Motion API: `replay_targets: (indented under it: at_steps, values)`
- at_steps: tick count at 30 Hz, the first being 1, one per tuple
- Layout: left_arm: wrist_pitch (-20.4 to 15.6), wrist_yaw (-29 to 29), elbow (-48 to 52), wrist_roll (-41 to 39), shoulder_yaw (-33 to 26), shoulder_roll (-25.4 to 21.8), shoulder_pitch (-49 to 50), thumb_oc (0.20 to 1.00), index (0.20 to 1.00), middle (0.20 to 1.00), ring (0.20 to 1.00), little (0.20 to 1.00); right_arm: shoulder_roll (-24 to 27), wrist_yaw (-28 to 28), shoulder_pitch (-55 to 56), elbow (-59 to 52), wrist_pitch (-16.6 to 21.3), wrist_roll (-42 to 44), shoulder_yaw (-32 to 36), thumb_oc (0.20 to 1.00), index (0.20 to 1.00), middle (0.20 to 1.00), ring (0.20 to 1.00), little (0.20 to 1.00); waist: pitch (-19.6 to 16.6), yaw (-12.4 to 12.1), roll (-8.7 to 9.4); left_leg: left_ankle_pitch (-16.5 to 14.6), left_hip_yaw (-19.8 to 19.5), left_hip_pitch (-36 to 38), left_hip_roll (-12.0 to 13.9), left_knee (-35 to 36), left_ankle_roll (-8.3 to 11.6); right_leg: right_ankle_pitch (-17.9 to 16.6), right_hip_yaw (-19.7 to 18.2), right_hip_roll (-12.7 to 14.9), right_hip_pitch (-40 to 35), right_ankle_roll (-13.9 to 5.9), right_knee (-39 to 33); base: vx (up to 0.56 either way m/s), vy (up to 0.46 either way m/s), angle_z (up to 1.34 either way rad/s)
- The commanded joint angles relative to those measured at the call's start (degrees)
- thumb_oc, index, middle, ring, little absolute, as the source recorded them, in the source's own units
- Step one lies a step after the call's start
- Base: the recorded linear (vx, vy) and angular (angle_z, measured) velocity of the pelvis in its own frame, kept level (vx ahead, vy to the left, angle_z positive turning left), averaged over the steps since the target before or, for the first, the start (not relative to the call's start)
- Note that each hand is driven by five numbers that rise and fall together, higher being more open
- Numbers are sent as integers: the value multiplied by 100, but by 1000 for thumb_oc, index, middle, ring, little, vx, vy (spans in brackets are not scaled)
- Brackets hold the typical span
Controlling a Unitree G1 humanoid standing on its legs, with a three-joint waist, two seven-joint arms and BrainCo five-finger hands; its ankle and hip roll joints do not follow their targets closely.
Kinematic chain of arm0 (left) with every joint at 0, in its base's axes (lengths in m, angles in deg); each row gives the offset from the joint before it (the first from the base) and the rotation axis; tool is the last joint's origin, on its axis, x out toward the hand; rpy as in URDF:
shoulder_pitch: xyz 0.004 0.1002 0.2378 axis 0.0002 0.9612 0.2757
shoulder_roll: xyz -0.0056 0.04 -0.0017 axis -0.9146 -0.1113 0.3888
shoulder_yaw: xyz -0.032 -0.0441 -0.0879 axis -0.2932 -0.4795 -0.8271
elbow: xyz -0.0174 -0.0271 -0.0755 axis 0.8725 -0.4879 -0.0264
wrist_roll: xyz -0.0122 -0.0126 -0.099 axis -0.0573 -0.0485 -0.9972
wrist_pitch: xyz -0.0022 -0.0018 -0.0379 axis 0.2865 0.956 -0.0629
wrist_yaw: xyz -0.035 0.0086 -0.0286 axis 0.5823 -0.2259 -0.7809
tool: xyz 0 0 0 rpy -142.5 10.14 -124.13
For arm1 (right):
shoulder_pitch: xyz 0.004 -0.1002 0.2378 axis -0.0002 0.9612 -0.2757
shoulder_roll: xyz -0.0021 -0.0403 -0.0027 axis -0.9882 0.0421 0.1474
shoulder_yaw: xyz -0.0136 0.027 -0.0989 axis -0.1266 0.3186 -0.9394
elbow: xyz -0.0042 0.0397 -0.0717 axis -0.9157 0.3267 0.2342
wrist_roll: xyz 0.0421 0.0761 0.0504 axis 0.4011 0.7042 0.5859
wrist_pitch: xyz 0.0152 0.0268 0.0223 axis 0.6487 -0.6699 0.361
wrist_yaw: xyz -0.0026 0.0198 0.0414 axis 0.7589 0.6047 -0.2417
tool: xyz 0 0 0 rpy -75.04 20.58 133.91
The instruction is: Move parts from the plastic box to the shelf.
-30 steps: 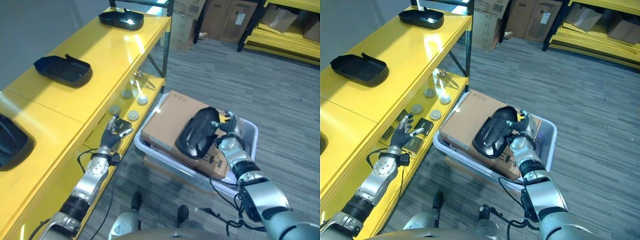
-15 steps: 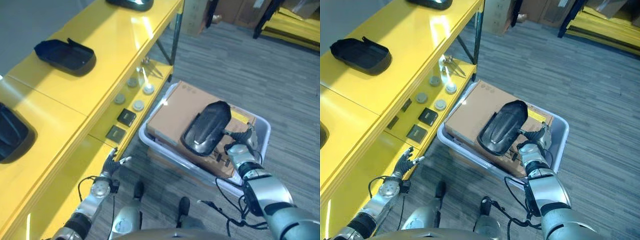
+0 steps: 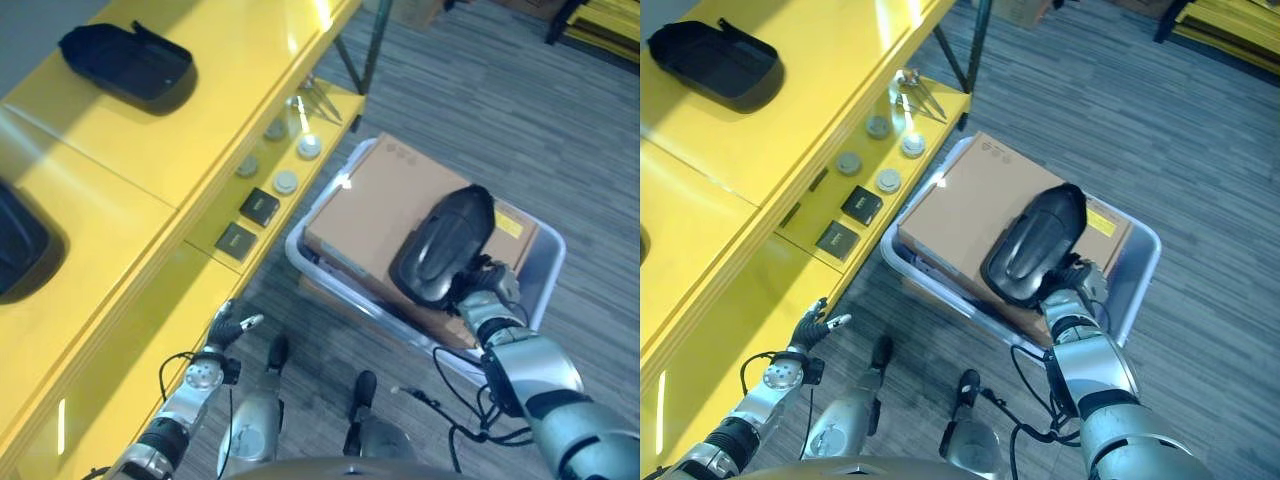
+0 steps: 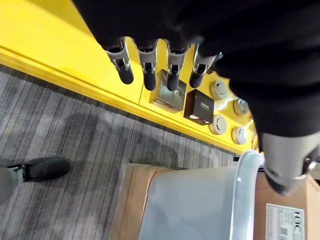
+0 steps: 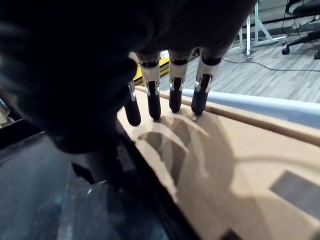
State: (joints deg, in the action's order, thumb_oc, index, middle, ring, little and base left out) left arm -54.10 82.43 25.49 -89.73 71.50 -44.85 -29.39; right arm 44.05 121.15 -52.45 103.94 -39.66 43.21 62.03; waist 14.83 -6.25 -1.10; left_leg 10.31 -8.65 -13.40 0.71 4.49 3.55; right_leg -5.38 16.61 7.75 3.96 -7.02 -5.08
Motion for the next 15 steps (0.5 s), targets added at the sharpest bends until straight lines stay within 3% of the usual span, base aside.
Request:
replay_targets:
  at_steps: [1, 8, 12, 15]
  values:
    - [-116, -24, 78, 138, 127, -37, -128, 1000, 1000, 1000, 1000, 1000, -490, -398, -17, 127, 18, 274, -9, 200, 200, 200, 200, 200, -147, -288, -25, -497, 122, -65, -52, -37, -49, 107, -17, 596, -10, -421, 69, 57, 4, 21]
    - [-153, -82, 464, 81, -324, -259, 94, 1000, 1000, 1000, 1000, 1000, -18, -299, 597, -521, 136, 68, 93, 200, 200, 200, 200, 200, -394, -222, 84, -592, 62, 126, -31, -44, -38, 223, 90, 593, -265, -423, 90, 45, -22, 13]
    - [-275, -108, 1222, 61, -843, -458, 210, 1000, 1000, 1000, 1000, 1000, 752, -67, 1471, -3227, 250, -1423, -43, 200, 200, 200, 200, 200, -584, 87, 219, -686, 243, 443, 97, -51, -9, 387, -67, 499, -433, -368, 183, 45, -65, -14]
    - [-394, -256, 1758, -212, -1008, -489, 110, 1000, 1000, 1000, 1000, 1000, 1350, -52, 2085, -5248, 360, -2369, 368, 200, 200, 200, 200, 200, -800, 309, 297, -773, 438, 752, 244, -59, 29, 527, -232, 406, -601, -307, 217, 71, -105, -32]
